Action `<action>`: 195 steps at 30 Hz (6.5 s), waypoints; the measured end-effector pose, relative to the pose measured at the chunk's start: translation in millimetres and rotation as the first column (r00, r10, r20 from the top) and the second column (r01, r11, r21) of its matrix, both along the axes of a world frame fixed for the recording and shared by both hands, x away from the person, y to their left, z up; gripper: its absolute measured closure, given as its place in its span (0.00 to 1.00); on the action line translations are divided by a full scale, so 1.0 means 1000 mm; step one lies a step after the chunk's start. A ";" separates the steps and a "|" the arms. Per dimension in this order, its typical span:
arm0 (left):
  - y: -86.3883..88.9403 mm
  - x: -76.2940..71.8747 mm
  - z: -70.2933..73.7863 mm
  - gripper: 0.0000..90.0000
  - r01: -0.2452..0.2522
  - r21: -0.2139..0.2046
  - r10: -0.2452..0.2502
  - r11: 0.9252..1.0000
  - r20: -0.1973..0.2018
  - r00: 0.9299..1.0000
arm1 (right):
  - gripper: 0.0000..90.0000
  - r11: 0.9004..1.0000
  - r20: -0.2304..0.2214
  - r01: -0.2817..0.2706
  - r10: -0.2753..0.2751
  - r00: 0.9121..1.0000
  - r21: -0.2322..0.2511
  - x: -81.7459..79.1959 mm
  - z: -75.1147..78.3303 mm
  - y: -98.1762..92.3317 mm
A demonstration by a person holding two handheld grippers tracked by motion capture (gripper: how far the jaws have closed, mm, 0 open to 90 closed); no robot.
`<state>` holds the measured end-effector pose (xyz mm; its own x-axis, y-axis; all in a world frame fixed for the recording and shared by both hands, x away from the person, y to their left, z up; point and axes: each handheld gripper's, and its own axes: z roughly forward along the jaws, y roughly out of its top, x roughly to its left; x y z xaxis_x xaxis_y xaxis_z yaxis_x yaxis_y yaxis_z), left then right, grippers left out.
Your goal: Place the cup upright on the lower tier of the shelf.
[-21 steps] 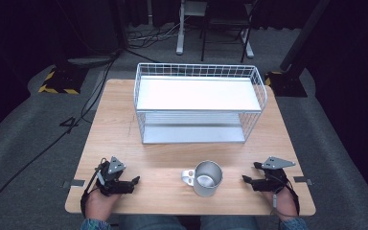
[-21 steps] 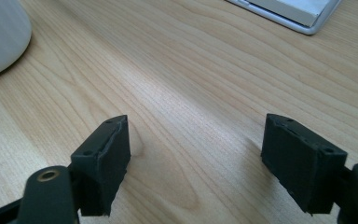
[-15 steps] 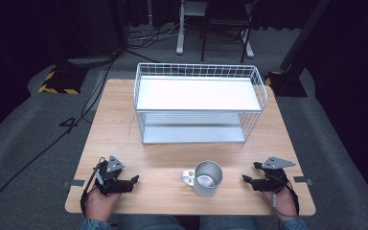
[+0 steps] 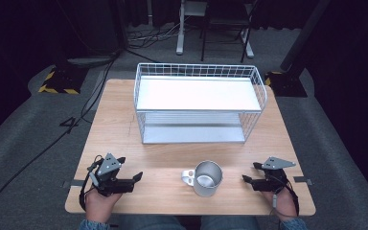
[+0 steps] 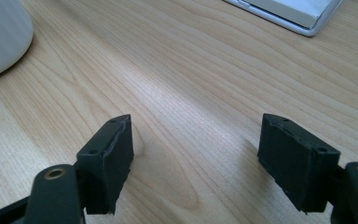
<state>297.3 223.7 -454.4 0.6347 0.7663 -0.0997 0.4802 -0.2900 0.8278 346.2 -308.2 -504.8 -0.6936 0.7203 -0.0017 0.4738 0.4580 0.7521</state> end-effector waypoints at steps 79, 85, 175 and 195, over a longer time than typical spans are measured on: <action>-0.127 0.031 -0.003 0.70 0.568 0.011 -0.568 0.823 -0.020 0.823 | 0.30 1.000 0.016 0.009 -0.009 1.000 -0.011 -0.001 0.000 0.001; -0.133 0.031 -0.004 0.69 0.578 0.012 -0.578 0.816 -0.019 0.816 | 0.30 1.000 0.017 0.009 -0.009 1.000 -0.012 -0.002 0.000 0.001; -0.148 0.111 0.027 0.79 0.124 -0.047 -0.115 0.991 0.174 0.978 | 0.30 1.000 0.014 0.010 -0.010 1.000 -0.008 -0.003 0.000 0.001; -0.155 0.134 0.003 0.79 -0.012 -0.060 0.025 0.998 0.219 0.975 | 0.31 1.000 0.018 0.006 -0.006 1.000 -0.011 -0.004 0.000 0.001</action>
<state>431.0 68.8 -451.5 0.6321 0.7749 -0.0036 0.2891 -0.2316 0.9289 342.0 -306.9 -504.6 -0.6892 0.7242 -0.0222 0.4626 0.4635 0.7558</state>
